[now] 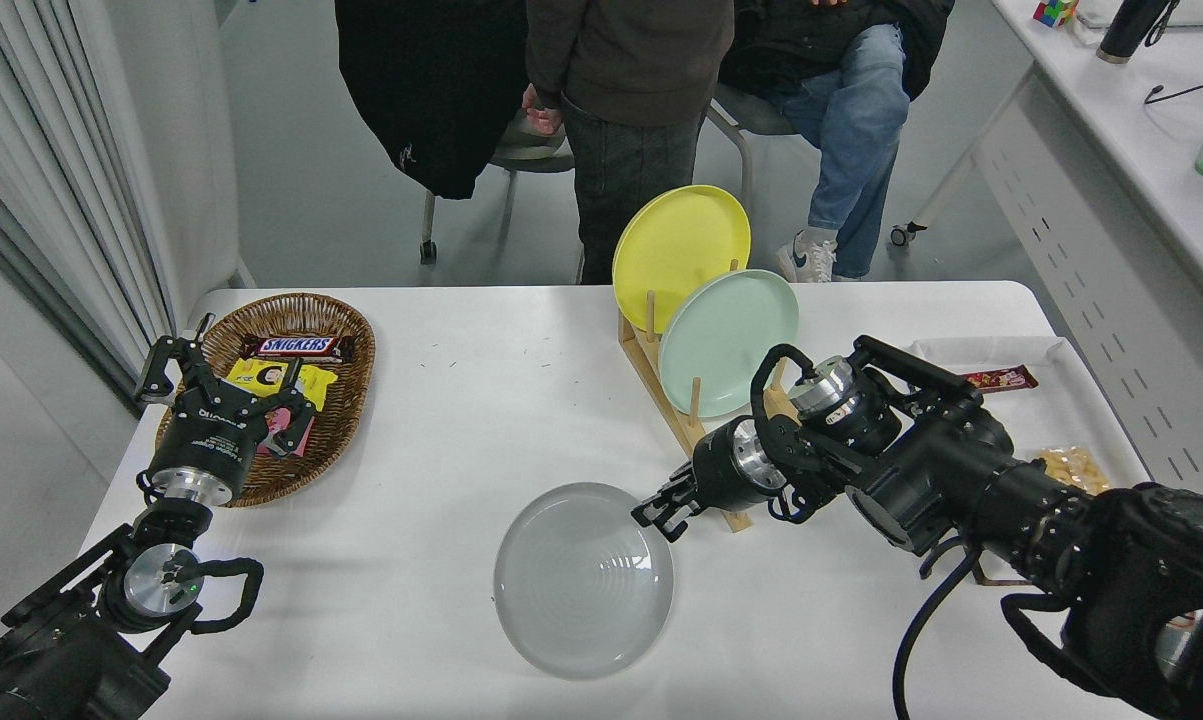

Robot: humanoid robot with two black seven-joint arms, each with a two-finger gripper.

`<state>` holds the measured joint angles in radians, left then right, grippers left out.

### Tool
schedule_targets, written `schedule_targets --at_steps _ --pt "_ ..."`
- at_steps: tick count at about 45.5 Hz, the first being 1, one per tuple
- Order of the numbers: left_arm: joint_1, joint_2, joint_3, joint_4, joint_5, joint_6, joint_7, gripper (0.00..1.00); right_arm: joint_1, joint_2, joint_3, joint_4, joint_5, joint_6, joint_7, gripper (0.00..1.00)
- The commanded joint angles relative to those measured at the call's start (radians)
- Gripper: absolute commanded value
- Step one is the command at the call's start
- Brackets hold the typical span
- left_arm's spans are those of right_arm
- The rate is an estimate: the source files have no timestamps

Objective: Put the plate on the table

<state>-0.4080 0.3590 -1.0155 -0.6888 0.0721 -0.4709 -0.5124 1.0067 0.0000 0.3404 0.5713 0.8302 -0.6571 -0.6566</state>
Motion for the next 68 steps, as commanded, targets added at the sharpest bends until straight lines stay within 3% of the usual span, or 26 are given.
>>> schedule_targets --at_steps 1,42,49,63,68 --pt "0.000 0.000 0.000 0.000 0.000 0.000 0.000 0.98 -0.002 0.000 0.000 -0.004 0.001 -0.006 0.002 0.00" --pt "0.000 0.000 0.000 0.000 0.000 0.000 0.000 0.98 -0.003 0.000 -0.001 0.004 -0.016 -0.029 0.003 0.00" --pt "0.000 0.000 0.000 0.000 0.000 0.000 0.000 0.98 -0.007 0.000 -0.001 0.004 -0.040 -0.024 0.005 0.22" --pt "0.000 0.000 0.000 0.000 0.000 0.000 0.000 0.98 -0.008 0.000 -0.003 0.009 -0.051 -0.016 0.012 0.27" --pt "0.000 0.000 0.000 0.000 0.000 0.000 0.000 0.98 -0.008 0.000 -0.003 0.027 -0.086 -0.004 0.017 0.38"
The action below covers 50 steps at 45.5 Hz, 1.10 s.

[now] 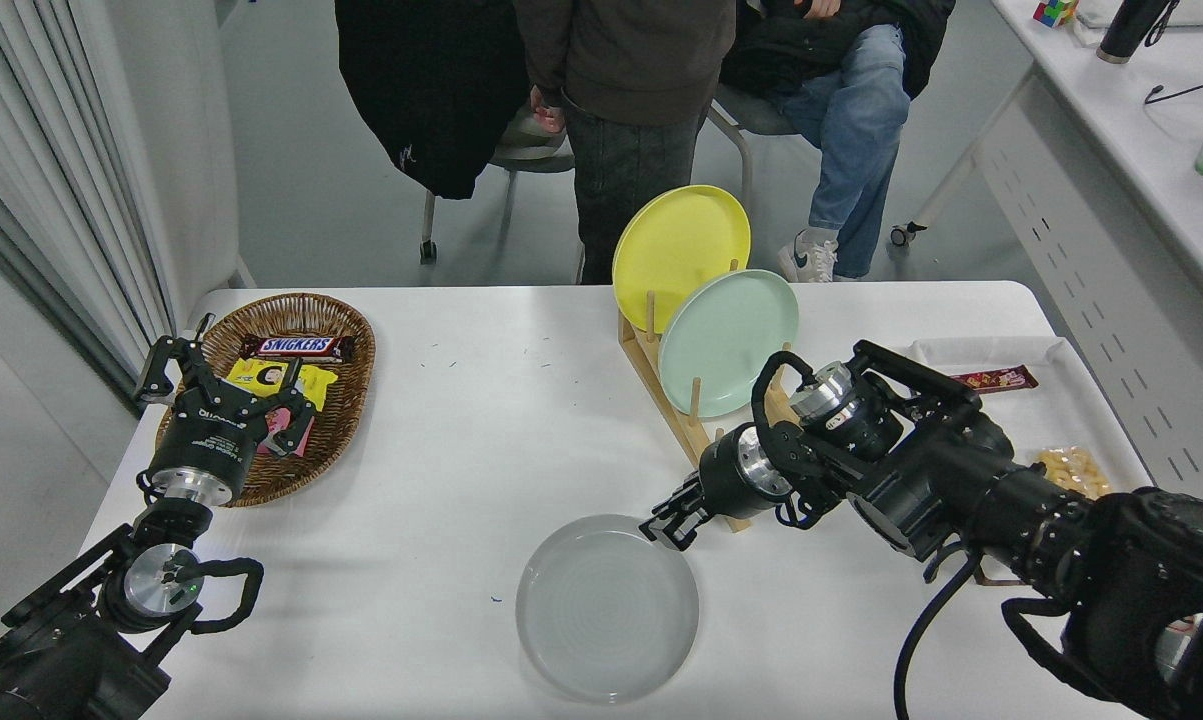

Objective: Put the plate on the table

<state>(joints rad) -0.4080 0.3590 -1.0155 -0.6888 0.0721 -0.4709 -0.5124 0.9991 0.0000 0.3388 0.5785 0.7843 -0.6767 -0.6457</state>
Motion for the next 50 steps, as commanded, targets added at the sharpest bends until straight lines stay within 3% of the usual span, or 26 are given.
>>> schedule_targets --at_steps 1,5,18,27,50 --pt "0.000 0.000 0.000 0.000 0.000 0.000 0.000 0.98 -0.001 0.000 -0.001 0.026 -0.049 0.023 0.005 0.40" --pt "0.000 0.000 0.000 0.000 0.000 0.000 0.000 0.98 0.000 0.000 -0.003 0.072 -0.095 0.068 0.004 0.49" --pt "0.000 0.000 0.000 0.000 0.000 0.000 0.000 0.98 0.006 0.000 -0.007 0.152 -0.264 0.154 0.003 0.98" --pt "0.000 0.000 0.000 0.000 0.000 0.000 0.000 0.98 0.042 0.000 -0.009 0.182 -0.372 0.192 0.000 0.99" --pt "0.000 0.000 0.000 0.000 0.000 0.000 0.000 0.98 0.204 0.000 -0.040 0.153 -0.530 0.431 0.004 0.99"
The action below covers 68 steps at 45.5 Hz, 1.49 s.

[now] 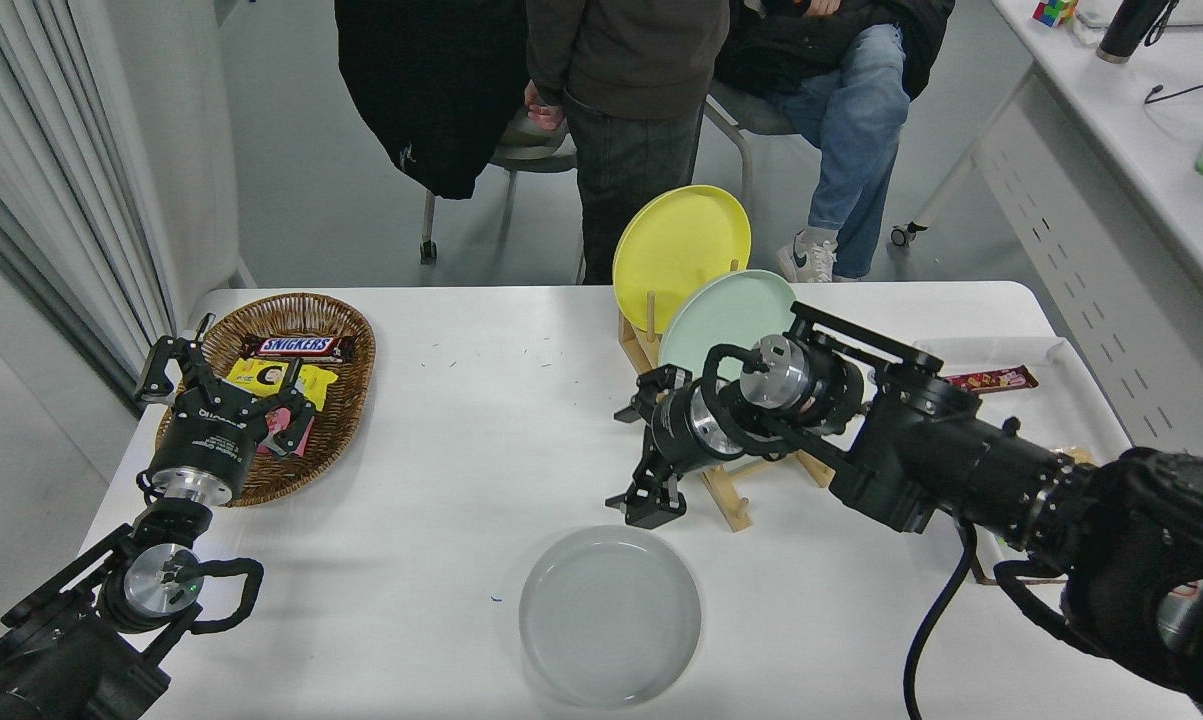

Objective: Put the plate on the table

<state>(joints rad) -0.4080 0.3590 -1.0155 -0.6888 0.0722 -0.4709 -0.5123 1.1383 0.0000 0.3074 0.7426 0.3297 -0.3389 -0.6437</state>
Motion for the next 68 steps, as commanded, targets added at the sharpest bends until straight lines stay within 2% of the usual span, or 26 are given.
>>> schedule_targets --at_steps 1,8,11,18,21,29,35,43,47,49,53,56,68 --pt "0.000 0.000 0.000 0.000 0.000 0.000 0.000 0.98 0.066 0.000 -0.007 -0.012 -0.084 0.098 0.002 0.99" --pt "0.000 0.000 0.000 0.000 0.000 0.000 0.000 0.98 0.090 0.000 0.004 -0.026 -0.141 0.176 0.009 0.99" --pt "0.000 0.000 0.000 0.000 0.000 0.000 0.000 0.98 0.101 0.000 0.007 -0.040 -0.175 0.202 0.062 0.99" --pt "0.000 0.000 0.000 0.000 0.000 0.000 0.000 0.98 0.107 0.000 0.002 -0.040 -0.196 0.283 0.321 0.99" --pt "0.000 0.000 0.000 0.000 0.000 0.000 0.000 0.98 0.115 -0.037 0.007 -0.040 -0.202 0.371 0.458 0.99" --pt "0.000 0.000 0.000 0.000 0.000 0.000 0.000 0.98 0.123 -0.121 0.019 -0.038 -0.231 0.406 0.616 0.99" --pt "0.000 0.000 0.000 0.000 -0.002 0.000 0.000 0.98 0.129 -0.196 0.019 -0.043 -0.274 0.406 0.808 0.99" --pt "0.000 0.000 0.000 0.000 -0.002 0.000 0.000 0.98 0.123 -0.305 0.032 -0.034 -0.291 0.434 1.006 0.99" --pt "0.000 0.000 0.000 0.000 -0.002 0.000 0.000 0.98 0.113 -0.340 0.033 -0.034 -0.323 0.507 1.044 0.99" --pt "0.000 0.000 0.000 0.000 -0.002 0.000 0.000 0.98 0.101 -0.371 0.035 -0.046 -0.336 0.657 1.047 0.99" --pt "0.000 0.000 0.000 0.000 0.000 0.000 0.000 0.98 0.069 -0.383 0.028 -0.051 -0.337 0.773 1.046 0.99" --pt "0.000 0.000 0.000 0.000 -0.002 0.000 0.000 0.98 0.032 -0.383 0.035 -0.060 -0.337 0.804 1.047 0.99" --pt "0.000 0.000 0.000 0.000 -0.002 0.000 0.000 0.98 -0.121 -0.399 0.045 -0.124 -0.324 0.804 1.046 0.99"
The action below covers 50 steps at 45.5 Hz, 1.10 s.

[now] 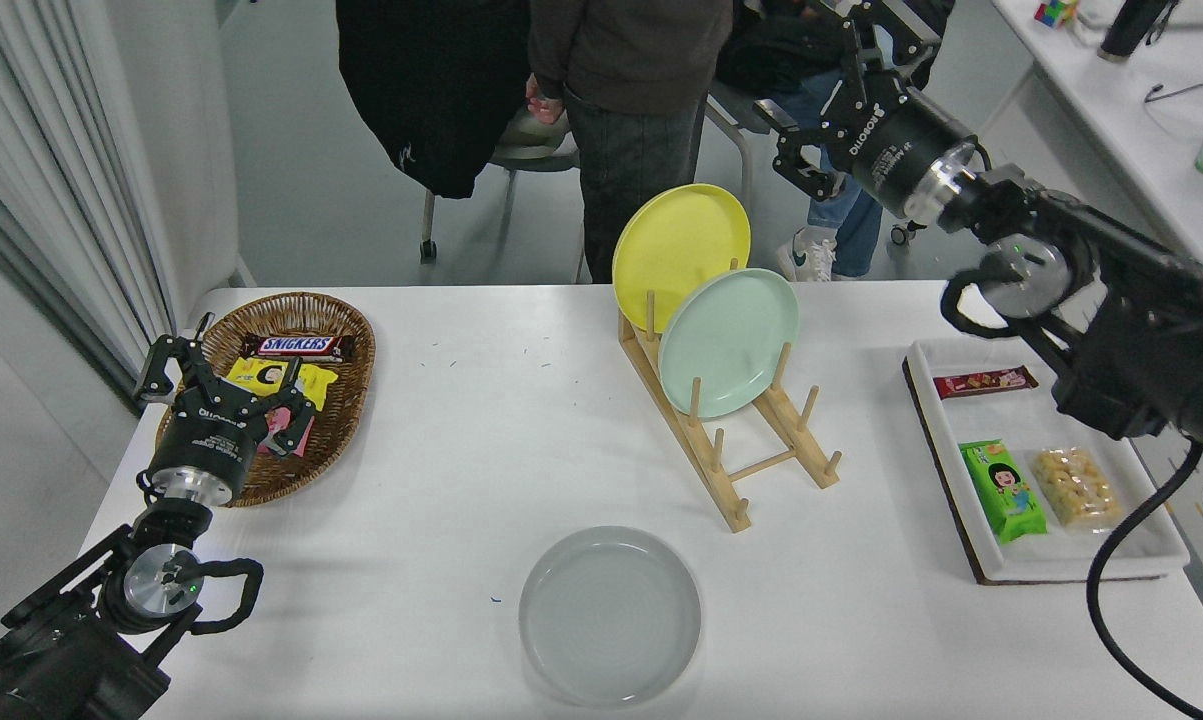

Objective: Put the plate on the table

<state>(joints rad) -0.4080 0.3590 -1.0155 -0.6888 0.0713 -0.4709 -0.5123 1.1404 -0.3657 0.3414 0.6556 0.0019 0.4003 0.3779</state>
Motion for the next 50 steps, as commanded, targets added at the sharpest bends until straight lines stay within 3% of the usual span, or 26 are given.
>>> schedule_targets --at_steps 1,27,42,50 --pt "0.000 0.000 0.000 0.000 0.001 0.000 0.000 0.98 -0.131 -0.032 0.014 -0.037 0.004 0.065 0.024 0.99" --pt "0.000 0.000 0.000 0.000 -0.001 0.000 0.000 0.98 -0.358 0.005 0.163 -0.137 0.015 0.063 0.027 0.99" --pt "0.000 0.000 0.000 0.000 -0.001 0.000 0.000 0.98 -0.495 0.044 0.380 -0.155 0.012 0.061 0.029 0.99" --pt "0.000 0.000 0.000 0.000 -0.001 0.000 0.000 0.98 -0.504 0.045 0.387 -0.201 0.012 0.061 0.082 0.99"
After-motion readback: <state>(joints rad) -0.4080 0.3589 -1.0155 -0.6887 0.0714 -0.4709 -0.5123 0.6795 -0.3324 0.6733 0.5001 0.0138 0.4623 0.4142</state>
